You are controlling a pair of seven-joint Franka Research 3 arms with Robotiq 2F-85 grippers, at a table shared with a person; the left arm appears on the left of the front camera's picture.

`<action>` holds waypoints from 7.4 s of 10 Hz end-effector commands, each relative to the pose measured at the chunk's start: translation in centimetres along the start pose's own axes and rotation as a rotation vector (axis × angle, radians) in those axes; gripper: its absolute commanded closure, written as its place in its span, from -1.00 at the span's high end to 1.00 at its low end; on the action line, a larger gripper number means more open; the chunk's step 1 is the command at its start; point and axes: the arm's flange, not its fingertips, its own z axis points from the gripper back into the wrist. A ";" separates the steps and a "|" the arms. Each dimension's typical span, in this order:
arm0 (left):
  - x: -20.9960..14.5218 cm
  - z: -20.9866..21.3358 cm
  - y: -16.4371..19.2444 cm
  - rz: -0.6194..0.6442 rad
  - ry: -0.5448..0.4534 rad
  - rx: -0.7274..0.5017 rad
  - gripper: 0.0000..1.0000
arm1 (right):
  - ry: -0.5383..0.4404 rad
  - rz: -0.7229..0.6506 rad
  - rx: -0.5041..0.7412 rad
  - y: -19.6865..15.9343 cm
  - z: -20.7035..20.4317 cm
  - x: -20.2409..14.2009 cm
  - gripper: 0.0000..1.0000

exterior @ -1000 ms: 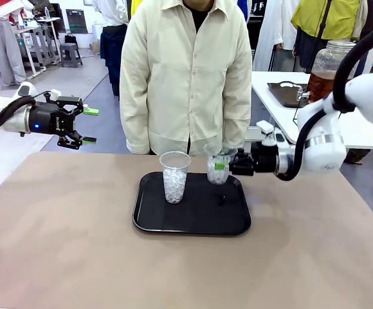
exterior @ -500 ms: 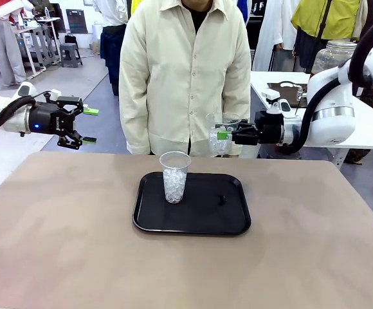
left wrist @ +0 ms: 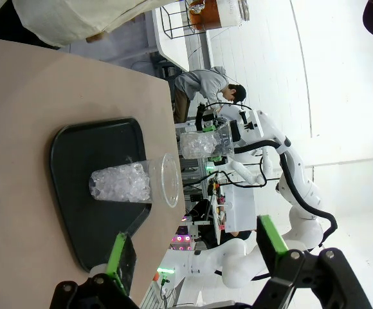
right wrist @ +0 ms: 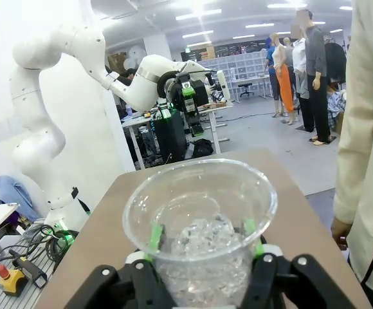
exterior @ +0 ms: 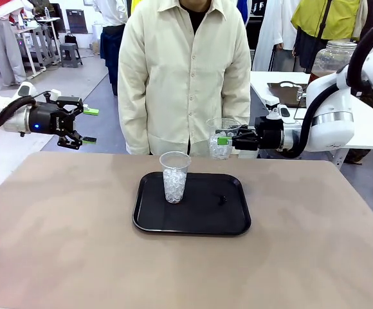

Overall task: Pour the drink into the iced cup.
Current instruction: Open the gripper to release the iced cup you were holding, then pick up the iced cup indicated by the human and present it to them.

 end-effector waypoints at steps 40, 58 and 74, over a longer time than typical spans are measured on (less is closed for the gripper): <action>0.0 0.1 -0.2 -0.003 -0.003 0.002 1.00 | 0.000 -0.023 -0.048 1.4 8.6 -3.6 1.00; 0.0 0.1 -0.2 -0.003 -0.003 0.002 1.00 | -0.047 0.087 -0.101 3.7 16.0 -8.2 1.00; 0.0 0.1 -0.2 -0.003 -0.003 0.002 1.00 | -0.047 0.087 -0.101 3.7 16.0 -8.2 1.00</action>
